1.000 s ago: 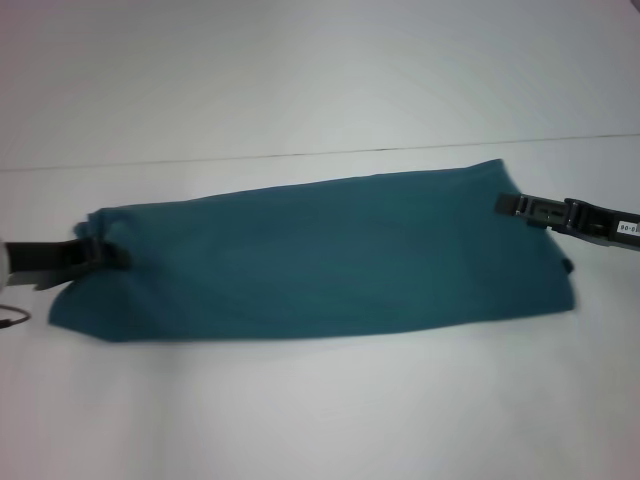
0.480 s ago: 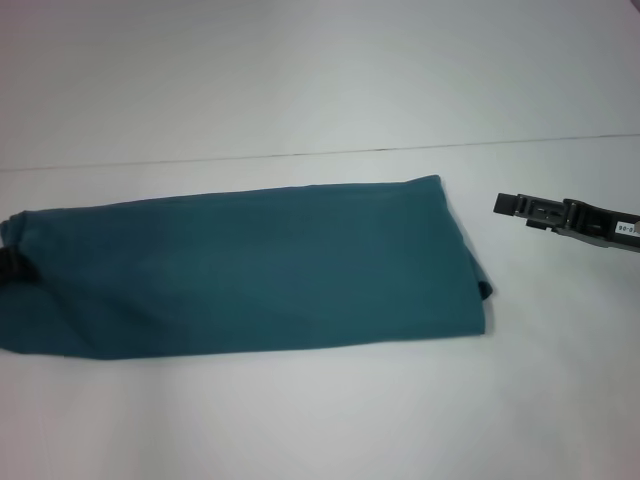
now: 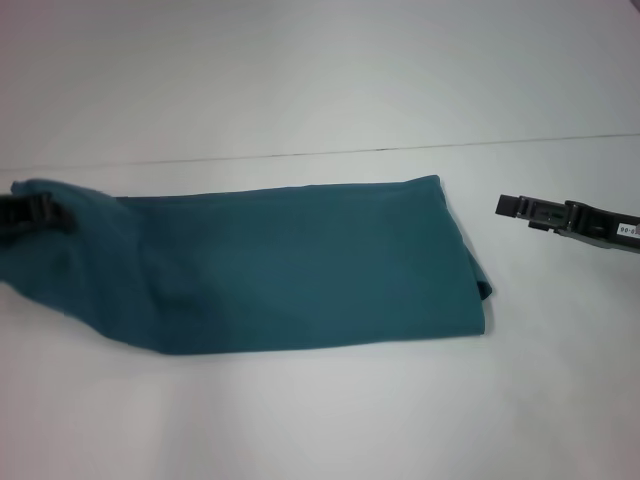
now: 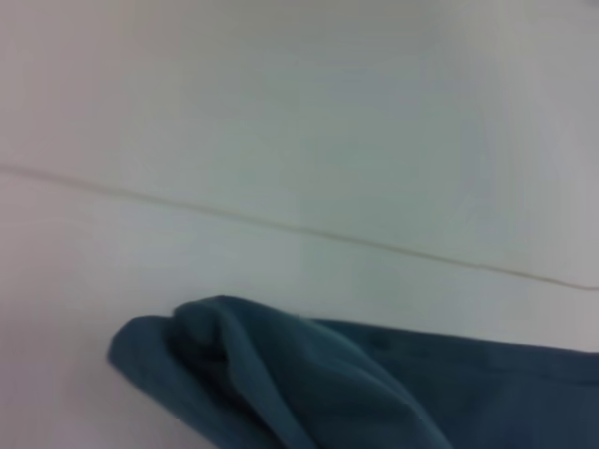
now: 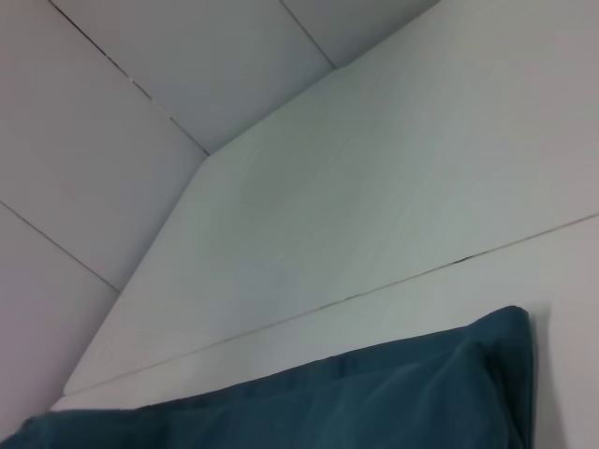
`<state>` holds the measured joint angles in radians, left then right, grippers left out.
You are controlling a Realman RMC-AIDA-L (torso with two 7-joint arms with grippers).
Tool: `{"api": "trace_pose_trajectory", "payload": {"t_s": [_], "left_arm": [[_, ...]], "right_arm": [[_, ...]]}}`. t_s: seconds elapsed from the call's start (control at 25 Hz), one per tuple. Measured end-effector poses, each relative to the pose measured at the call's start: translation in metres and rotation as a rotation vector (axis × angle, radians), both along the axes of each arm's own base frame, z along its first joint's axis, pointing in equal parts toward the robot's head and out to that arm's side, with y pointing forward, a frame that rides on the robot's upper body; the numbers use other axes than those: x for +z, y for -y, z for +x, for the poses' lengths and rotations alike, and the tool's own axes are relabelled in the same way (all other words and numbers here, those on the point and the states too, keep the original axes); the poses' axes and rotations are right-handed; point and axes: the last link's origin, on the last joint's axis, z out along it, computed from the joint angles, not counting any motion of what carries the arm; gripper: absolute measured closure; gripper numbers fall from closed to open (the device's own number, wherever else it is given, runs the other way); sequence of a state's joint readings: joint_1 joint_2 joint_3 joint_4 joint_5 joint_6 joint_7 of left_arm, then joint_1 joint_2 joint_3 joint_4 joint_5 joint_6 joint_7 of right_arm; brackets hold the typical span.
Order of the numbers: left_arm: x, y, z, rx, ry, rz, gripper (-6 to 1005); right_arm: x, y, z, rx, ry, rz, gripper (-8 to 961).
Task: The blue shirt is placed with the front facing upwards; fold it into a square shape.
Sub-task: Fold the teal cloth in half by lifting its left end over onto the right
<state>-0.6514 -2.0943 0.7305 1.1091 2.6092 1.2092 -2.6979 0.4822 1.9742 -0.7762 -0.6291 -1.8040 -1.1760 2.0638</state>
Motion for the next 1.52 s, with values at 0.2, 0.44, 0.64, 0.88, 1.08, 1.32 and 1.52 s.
{"api": "trace_pose_trajectory", "payload": {"t_s": [0.2,0.44,0.64,0.88,1.08,1.32,1.52], "left_arm": [[-0.003,-0.002,0.033,-0.053,-0.013,-0.052,843],[-0.012,-0.007,0.074,-0.121,0.004,-0.126,845],[-0.025,-0.013,0.110,-0.175,-0.018,-0.190,846],[-0.045,-0.020,0.148,-0.229,-0.113,-0.256,846],[-0.064,-0.023,0.176,-0.271,-0.183,-0.316,846],[-0.082,-0.025,0.196,-0.313,-0.224,-0.359,846],[-0.092,-0.024,0.205,-0.338,-0.247,-0.372,846]], "right_arm": [[0.001,-0.001,0.000,-0.001,0.003,0.003,53],[0.001,-0.002,0.001,-0.008,0.010,0.011,55],[0.000,-0.004,0.000,-0.007,0.013,0.011,57],[0.001,-0.005,0.001,-0.010,0.018,0.015,58],[0.000,-0.005,0.001,-0.014,0.021,0.019,60],[-0.001,-0.005,0.001,-0.016,0.022,0.018,62],[-0.002,-0.004,0.002,-0.017,0.020,0.016,63]]}}
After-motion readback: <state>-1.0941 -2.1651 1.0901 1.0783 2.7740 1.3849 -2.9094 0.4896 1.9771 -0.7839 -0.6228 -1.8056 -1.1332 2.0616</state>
